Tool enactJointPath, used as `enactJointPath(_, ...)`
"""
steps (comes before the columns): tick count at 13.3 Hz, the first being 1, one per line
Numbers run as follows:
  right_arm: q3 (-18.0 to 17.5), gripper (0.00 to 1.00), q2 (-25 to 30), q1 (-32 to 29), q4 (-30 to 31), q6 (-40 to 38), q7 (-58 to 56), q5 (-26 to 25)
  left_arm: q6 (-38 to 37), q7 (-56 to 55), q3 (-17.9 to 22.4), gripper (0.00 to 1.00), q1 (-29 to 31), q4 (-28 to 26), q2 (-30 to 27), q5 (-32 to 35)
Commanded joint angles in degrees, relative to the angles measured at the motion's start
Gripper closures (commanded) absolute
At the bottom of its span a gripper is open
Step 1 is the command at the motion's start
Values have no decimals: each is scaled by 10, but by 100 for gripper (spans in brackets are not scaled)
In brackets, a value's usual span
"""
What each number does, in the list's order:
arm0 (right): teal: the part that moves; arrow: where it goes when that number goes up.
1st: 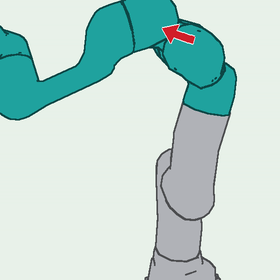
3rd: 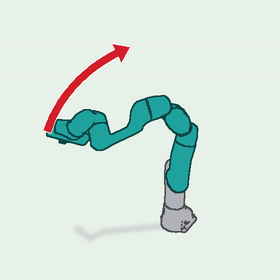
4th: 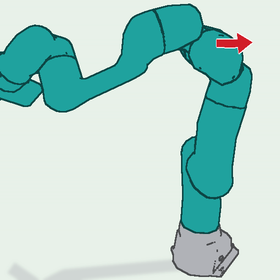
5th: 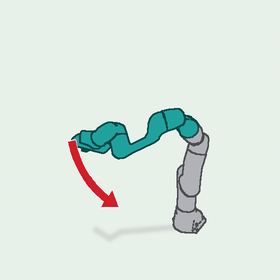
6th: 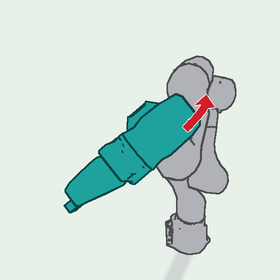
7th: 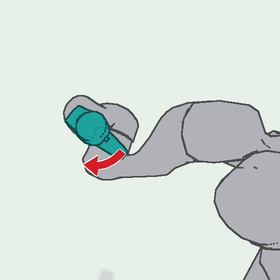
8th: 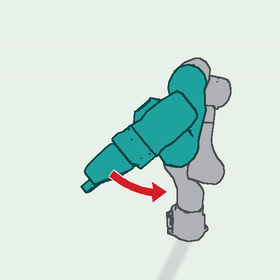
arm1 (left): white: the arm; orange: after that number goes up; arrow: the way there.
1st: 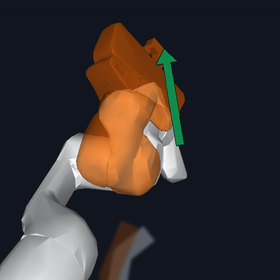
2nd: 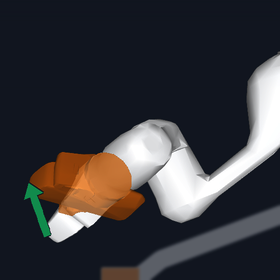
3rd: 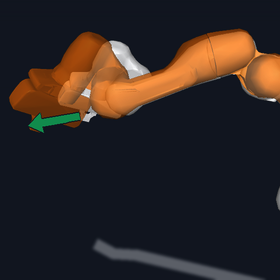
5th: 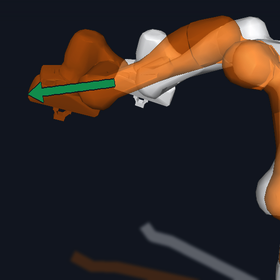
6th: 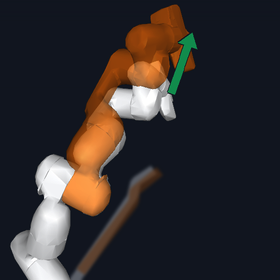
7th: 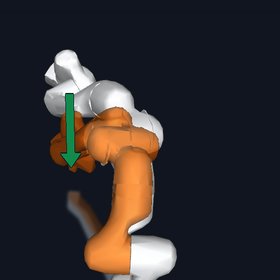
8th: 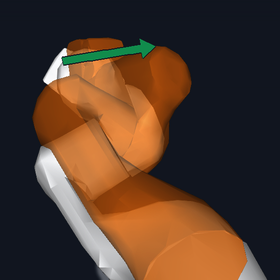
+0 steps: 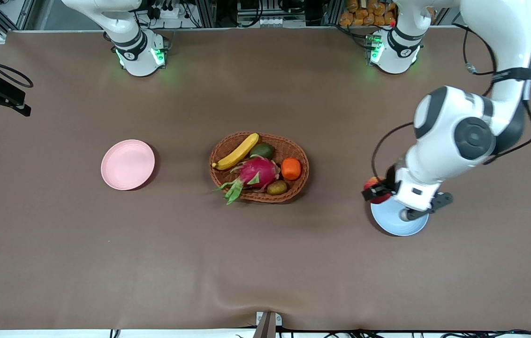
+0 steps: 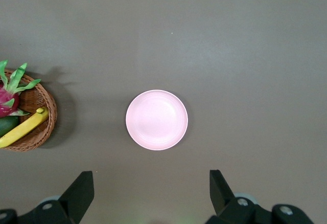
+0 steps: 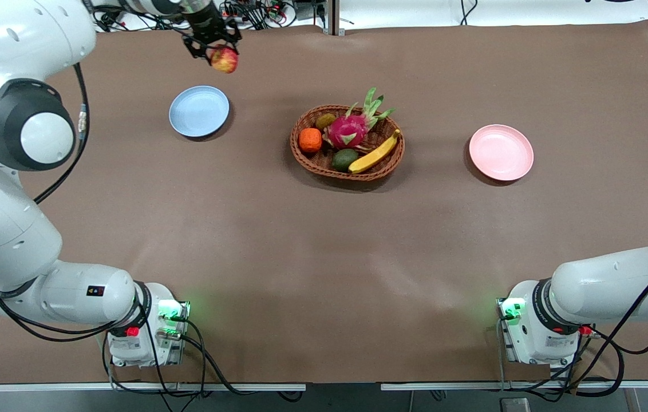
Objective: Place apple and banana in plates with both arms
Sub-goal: 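Carry the red apple with the left gripper over the blue plate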
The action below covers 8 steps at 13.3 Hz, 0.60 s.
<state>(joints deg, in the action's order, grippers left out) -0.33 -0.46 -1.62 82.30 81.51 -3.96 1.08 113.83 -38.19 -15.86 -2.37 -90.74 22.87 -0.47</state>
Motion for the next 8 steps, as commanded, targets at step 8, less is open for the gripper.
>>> enactJointPath(8,-7,0,0,-9,-2,-4,7,1,28,131,-4,100,86,-35,44,81)
